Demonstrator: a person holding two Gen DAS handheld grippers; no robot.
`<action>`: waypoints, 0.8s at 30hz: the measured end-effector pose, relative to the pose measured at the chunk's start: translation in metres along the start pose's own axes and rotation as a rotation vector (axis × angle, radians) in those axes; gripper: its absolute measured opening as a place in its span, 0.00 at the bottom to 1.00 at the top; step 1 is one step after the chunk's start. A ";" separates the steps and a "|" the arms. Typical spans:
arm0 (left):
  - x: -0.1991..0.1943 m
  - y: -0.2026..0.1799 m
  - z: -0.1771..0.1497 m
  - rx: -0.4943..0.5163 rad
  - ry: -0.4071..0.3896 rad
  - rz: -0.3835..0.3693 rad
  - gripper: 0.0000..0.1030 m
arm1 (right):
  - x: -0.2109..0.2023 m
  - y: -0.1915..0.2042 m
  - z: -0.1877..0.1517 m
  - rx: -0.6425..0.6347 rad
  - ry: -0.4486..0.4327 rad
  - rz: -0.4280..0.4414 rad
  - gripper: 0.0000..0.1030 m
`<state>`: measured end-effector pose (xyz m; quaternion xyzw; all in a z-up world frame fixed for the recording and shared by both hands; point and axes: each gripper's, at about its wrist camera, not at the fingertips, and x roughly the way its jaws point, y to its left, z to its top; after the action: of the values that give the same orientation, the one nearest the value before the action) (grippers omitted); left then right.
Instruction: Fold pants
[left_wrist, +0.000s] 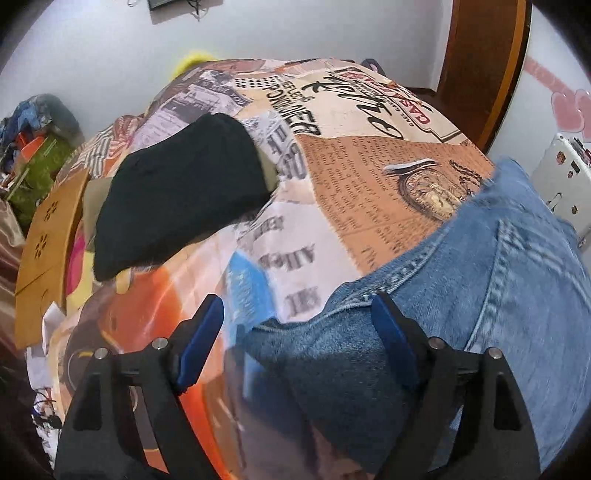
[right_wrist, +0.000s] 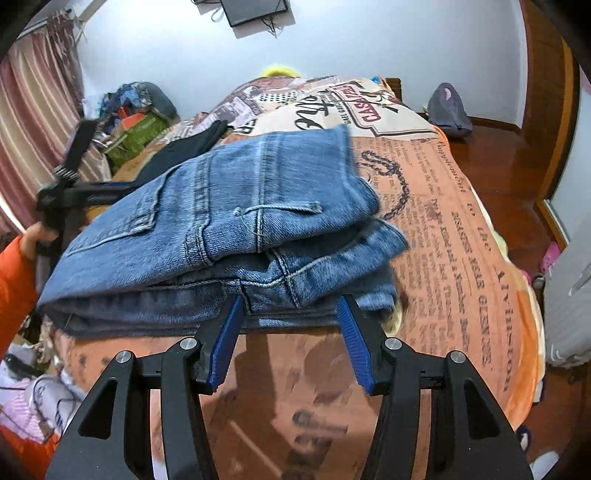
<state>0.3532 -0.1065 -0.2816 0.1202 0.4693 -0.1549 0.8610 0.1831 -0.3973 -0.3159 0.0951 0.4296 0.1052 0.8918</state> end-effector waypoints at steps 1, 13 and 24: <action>-0.003 0.002 -0.006 0.005 -0.004 0.009 0.81 | 0.005 0.000 0.005 -0.004 0.002 -0.011 0.48; -0.064 0.011 -0.078 -0.105 -0.042 -0.043 0.76 | 0.051 0.005 0.061 -0.100 0.003 -0.091 0.48; -0.099 -0.020 -0.111 -0.141 -0.079 -0.097 0.72 | -0.030 0.048 0.058 -0.142 -0.127 0.020 0.48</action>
<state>0.2093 -0.0708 -0.2578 0.0302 0.4501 -0.1673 0.8767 0.2049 -0.3638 -0.2453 0.0424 0.3628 0.1380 0.9206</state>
